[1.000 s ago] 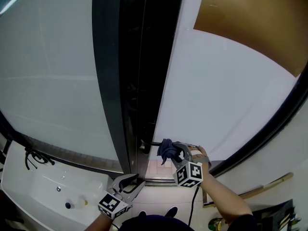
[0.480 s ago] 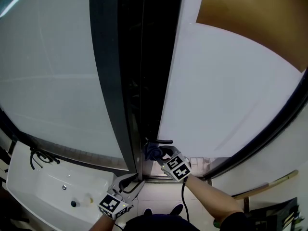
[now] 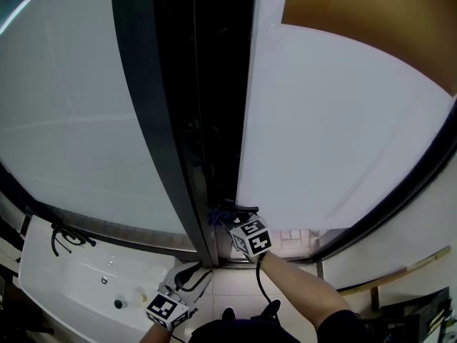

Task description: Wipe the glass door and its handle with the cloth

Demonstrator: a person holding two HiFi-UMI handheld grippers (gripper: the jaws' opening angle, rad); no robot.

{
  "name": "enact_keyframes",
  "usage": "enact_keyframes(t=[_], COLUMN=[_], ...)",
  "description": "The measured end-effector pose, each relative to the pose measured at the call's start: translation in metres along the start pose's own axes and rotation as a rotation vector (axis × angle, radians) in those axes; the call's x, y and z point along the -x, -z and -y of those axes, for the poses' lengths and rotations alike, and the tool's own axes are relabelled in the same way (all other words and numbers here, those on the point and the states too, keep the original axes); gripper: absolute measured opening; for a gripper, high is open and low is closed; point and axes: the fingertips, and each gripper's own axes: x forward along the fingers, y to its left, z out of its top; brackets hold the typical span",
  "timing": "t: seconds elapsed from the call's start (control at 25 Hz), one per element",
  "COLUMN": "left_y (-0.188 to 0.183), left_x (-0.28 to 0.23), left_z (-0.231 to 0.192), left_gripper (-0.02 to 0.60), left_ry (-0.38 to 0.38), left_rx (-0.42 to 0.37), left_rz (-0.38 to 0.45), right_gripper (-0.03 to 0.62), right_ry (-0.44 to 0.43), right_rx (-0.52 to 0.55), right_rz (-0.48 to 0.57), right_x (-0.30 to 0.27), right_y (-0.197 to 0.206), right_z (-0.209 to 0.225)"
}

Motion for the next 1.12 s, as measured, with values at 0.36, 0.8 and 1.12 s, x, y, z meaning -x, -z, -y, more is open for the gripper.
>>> enact_keyframes(t=[0.36,0.8,1.12], left_y=[-0.006,-0.003,-0.007], left_x=[-0.017,-0.016,-0.012], left_z=[0.015,0.015,0.020], left_gripper=[0.118,0.119,0.120], left_ry=[0.048,0.040,0.037], left_rx=[-0.021,-0.015,-0.031], left_rz=[0.007,-0.004,0.016], right_gripper=[0.144,0.144,0.144], right_ry=[0.049,-0.035,-0.046], right_rx=[0.148,-0.015,0.028], right_rz=[-0.123,-0.005,-0.042], right_x=[0.008,0.028,0.002], right_y=[0.026,0.004,0.004], right_z=[0.021,0.003,-0.017])
